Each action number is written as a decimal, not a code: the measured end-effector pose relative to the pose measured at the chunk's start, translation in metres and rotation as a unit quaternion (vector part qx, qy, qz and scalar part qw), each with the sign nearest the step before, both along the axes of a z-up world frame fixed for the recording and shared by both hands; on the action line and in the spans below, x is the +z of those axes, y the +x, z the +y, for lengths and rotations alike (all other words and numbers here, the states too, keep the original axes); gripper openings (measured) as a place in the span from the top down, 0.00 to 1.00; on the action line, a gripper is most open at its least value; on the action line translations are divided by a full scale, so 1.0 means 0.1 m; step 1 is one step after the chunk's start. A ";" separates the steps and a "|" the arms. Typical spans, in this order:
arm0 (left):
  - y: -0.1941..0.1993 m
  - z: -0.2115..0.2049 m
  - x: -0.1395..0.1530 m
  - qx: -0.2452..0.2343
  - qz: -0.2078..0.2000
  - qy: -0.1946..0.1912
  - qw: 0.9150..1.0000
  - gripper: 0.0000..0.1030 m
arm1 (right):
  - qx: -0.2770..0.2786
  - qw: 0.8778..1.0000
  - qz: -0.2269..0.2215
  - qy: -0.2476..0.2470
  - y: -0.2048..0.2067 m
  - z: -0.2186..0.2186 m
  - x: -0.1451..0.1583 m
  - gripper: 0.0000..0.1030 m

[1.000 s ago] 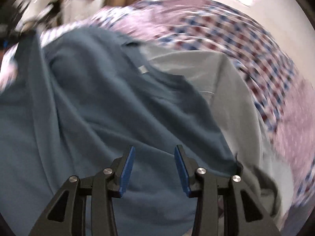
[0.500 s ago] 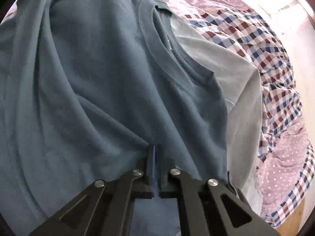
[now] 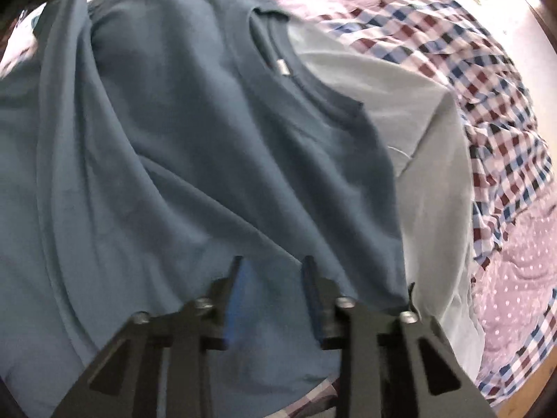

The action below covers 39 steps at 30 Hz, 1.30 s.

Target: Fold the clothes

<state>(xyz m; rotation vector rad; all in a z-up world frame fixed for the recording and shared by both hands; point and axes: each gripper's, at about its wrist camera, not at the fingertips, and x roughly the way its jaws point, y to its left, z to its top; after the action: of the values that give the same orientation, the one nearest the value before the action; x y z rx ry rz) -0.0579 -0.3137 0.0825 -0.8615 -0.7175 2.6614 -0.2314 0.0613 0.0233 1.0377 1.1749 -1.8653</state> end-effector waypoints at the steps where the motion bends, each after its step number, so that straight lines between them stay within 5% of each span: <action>1: 0.01 0.00 -0.02 0.000 -0.001 0.003 1.000 0.99 | 0.006 1.000 -0.002 0.009 0.00 -0.04 -0.03 0.63; 9: 0.04 -0.03 -0.13 -0.001 -0.016 -0.002 1.000 0.99 | 0.017 0.998 -0.023 0.048 -0.20 -0.25 -0.19 0.60; 10: 0.04 -0.04 -0.14 0.000 -0.017 -0.001 1.000 0.99 | 0.013 0.999 -0.030 0.043 -0.21 -0.23 -0.19 0.64; 12: 0.04 -0.06 -0.16 0.002 -0.019 0.001 1.000 0.99 | 0.016 0.998 -0.016 0.054 -0.16 -0.22 -0.19 0.98; 13: 0.05 -0.06 -0.16 0.003 -0.020 0.000 1.000 0.99 | 0.021 0.998 -0.001 0.064 -0.11 -0.22 -0.20 1.00; 22: 0.08 -0.05 -0.10 0.005 -0.017 -0.005 1.000 0.99 | -0.016 0.996 0.087 -0.010 -0.03 -0.02 0.17 1.00; 28: -0.02 0.01 -0.03 0.007 -0.014 -0.018 1.000 0.99 | -0.086 0.978 0.187 -0.035 -0.03 0.08 0.50 1.00; 33: -0.25 0.12 0.03 0.012 -0.027 -0.048 0.998 0.99 | -0.140 0.977 0.160 -0.019 -0.16 0.10 0.24 1.00; 36: -0.45 0.14 -0.04 0.047 -0.063 -0.078 0.994 0.94 | -0.178 0.974 0.142 -0.014 -0.31 0.08 0.03 0.88; 39: -0.51 0.04 -0.13 0.088 -0.089 -0.059 0.990 0.73 | -0.230 0.960 0.149 -0.052 -0.31 0.22 0.05 0.61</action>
<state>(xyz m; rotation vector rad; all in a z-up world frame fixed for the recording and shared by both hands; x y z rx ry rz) -0.1084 -0.3095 0.0694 -1.1277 -0.7119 2.8318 -0.2620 0.0832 0.0287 1.0608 1.0435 -2.4917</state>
